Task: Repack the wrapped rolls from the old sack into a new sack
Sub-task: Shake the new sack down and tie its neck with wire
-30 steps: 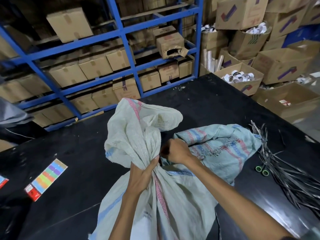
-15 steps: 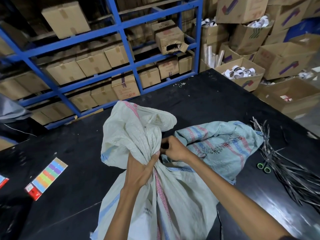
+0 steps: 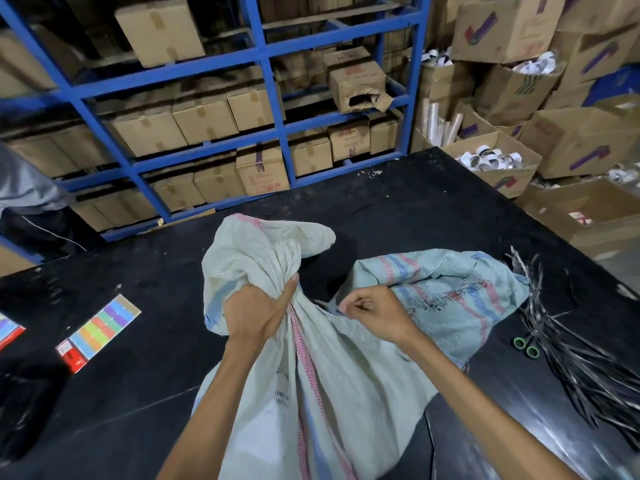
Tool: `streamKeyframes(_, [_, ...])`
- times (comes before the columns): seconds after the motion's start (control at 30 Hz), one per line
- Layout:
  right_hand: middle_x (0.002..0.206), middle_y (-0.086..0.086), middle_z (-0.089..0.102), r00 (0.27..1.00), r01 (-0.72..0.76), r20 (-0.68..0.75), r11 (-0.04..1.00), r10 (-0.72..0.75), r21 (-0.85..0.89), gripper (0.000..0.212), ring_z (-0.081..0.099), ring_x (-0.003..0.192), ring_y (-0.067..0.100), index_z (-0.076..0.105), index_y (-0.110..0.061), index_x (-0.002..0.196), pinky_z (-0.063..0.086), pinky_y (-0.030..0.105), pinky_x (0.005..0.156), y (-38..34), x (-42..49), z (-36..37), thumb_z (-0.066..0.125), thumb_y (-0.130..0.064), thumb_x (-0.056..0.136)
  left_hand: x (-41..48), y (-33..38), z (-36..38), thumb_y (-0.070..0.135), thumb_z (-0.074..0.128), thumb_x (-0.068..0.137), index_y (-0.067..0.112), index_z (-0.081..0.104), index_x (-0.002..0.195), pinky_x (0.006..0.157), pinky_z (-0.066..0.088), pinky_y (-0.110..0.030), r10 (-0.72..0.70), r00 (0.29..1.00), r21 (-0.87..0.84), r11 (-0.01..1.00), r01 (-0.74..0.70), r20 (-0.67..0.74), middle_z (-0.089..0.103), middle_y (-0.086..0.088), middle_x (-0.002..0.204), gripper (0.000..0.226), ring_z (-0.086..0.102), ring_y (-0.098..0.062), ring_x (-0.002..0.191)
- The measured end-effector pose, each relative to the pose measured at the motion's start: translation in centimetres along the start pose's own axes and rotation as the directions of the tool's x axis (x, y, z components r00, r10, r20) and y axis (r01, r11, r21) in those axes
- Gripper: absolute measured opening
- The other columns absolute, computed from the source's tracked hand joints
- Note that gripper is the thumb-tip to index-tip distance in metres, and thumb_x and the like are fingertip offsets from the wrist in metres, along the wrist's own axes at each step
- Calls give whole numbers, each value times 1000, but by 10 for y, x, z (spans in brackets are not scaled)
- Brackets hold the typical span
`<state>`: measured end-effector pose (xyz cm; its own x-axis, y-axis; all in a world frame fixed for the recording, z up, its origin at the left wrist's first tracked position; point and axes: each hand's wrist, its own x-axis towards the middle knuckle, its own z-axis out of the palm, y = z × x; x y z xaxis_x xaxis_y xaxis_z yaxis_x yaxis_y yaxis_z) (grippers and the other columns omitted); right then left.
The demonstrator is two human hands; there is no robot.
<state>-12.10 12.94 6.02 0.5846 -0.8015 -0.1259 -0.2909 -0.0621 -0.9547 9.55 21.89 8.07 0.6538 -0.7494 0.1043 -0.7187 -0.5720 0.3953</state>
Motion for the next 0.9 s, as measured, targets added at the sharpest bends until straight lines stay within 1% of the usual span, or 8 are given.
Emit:
streamKeyframes(0.07, [65,-13,69,995,-96,-1,971,98,218,12,58,57,-4,79,-9,87,41,8,56,-9,-20,23,69,-4,91,1,3,1,89,34,79,16,35,44,50,40,-29,-8,999,30,1000,6,35,47,2,42,81,53,-18,45])
streamKeyframes(0.2, [65,-7,65,972,-206,19,814,233,542,9,47,48,1,79,-9,89,35,13,49,-12,-43,82,71,-7,91,0,7,-5,85,34,83,14,34,45,53,40,-31,-20,990,65,998,11,136,46,1,43,81,52,-18,47])
streamKeyframes(0.37, [89,1,79,969,-171,-49,799,242,576,18,70,83,5,82,-16,84,50,18,75,-12,-50,129,71,-5,90,8,-17,-20,93,41,73,12,50,61,76,49,-31,-116,889,-63,985,160,442,52,1,66,83,54,-16,62])
streamKeyframes(0.4, [90,2,79,967,-166,-66,805,245,569,18,72,89,7,82,-17,85,51,20,81,-11,-49,133,71,-4,90,7,-24,-27,90,44,75,18,33,76,82,47,-32,-72,844,-181,964,197,532,48,1,74,72,46,-13,61])
streamKeyframes(0.43, [92,2,79,963,-166,-79,801,256,575,16,73,90,8,82,-16,89,52,21,84,-10,-49,136,72,-4,89,8,-33,-32,84,46,77,4,24,102,81,45,-32,-24,789,-292,922,255,613,41,2,76,87,36,-12,59])
streamKeyframes(0.53, [97,1,79,958,-162,-96,784,271,599,15,74,95,8,80,-9,100,54,25,93,-7,-47,137,75,-4,87,4,-65,-43,64,40,79,22,46,71,67,28,-33,91,727,-408,871,273,680,33,8,67,44,26,-11,60])
streamKeyframes(0.73, [104,-1,78,944,-222,-18,675,330,704,17,72,105,11,80,-12,104,50,34,106,-9,-46,139,76,-9,88,-17,-89,-42,10,43,103,14,57,76,66,38,-22,285,847,-304,940,-155,449,54,10,75,31,43,-5,67])
streamKeyframes(0.9, [111,-1,77,959,-187,-13,667,283,721,24,69,112,12,78,-12,111,48,36,108,-13,-51,143,77,-13,88,-42,-74,-65,24,49,101,16,55,70,58,47,-33,403,847,37,896,-442,347,58,4,71,33,53,-13,62])
